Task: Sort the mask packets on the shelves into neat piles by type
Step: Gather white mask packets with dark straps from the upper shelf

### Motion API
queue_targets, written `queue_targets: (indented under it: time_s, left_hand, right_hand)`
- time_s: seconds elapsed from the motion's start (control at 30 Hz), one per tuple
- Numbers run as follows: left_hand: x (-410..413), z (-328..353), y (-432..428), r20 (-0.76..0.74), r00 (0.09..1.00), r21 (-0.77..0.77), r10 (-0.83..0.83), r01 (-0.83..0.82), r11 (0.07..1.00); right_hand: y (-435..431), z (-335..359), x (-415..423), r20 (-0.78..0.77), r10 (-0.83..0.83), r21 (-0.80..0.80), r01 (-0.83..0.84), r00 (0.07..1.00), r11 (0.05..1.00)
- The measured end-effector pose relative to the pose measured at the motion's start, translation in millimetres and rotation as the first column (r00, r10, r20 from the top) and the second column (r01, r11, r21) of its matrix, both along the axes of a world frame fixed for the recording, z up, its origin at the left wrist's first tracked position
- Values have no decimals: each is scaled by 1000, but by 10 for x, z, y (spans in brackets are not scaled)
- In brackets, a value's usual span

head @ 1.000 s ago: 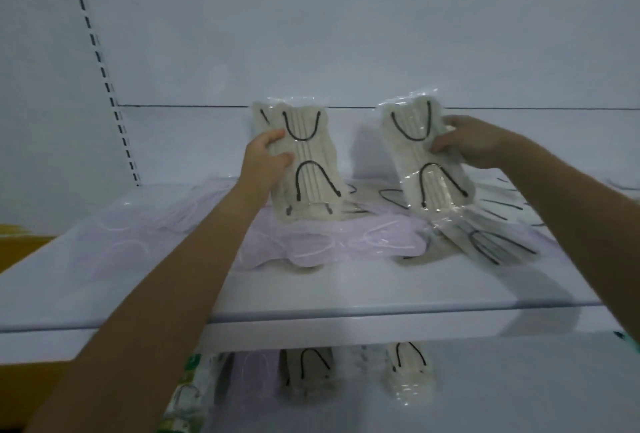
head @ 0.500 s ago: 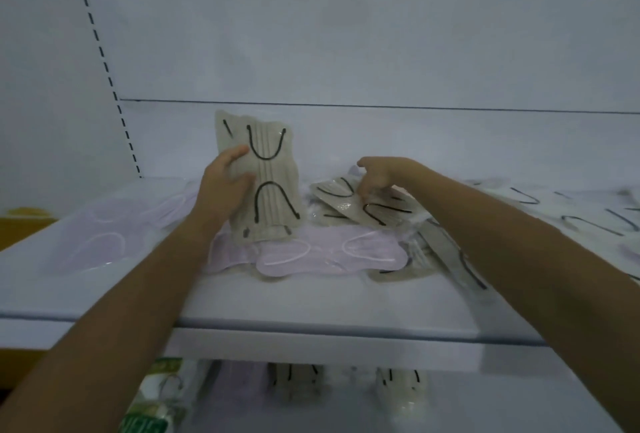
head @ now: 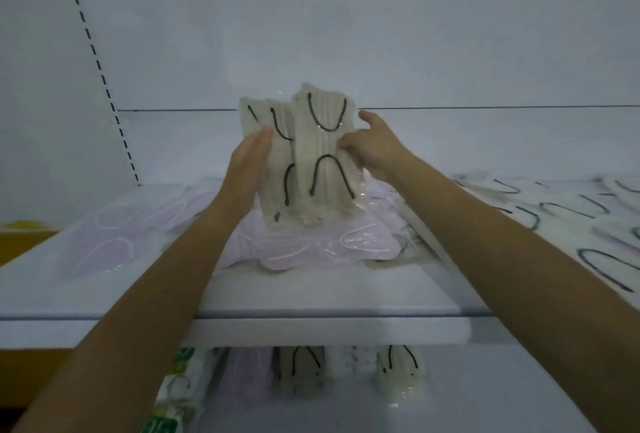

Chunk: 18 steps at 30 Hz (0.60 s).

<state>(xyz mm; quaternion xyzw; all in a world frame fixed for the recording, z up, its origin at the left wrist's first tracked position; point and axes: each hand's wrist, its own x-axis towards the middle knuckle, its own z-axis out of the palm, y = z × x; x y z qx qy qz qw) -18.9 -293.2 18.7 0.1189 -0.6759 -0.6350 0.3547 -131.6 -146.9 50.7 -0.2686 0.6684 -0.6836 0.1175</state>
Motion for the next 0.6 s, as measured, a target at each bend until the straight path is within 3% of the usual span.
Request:
queue_targets:
  time_s: [0.13,0.2,0.3,0.43,0.6]
  left_hand:
    - [-141,25,278,-10,999,-258,39,-40,965]
    - [-197,4,311,-45,998,-244,51,-61,968]
    - [-313,-28,366,-58,997,-183,42,-52,982]
    - [-524,-30,566,-80,996,-183,45,-59,981]
    - [-757,-31,812,-108,993,-155,44,-61,986]
  right_hand:
    - [32,-74,118,-93,-36,32,39,995,999]
    - [336,-19,-59,-187,-124,70,139,975,988]
    - [959,19,-389,-359,-228,293,341,905,893]
    - [1534,-149,-650,-399,-130,637,376,908,673]
    - [1611,-276,-520,-350,43,743,250,936,621]
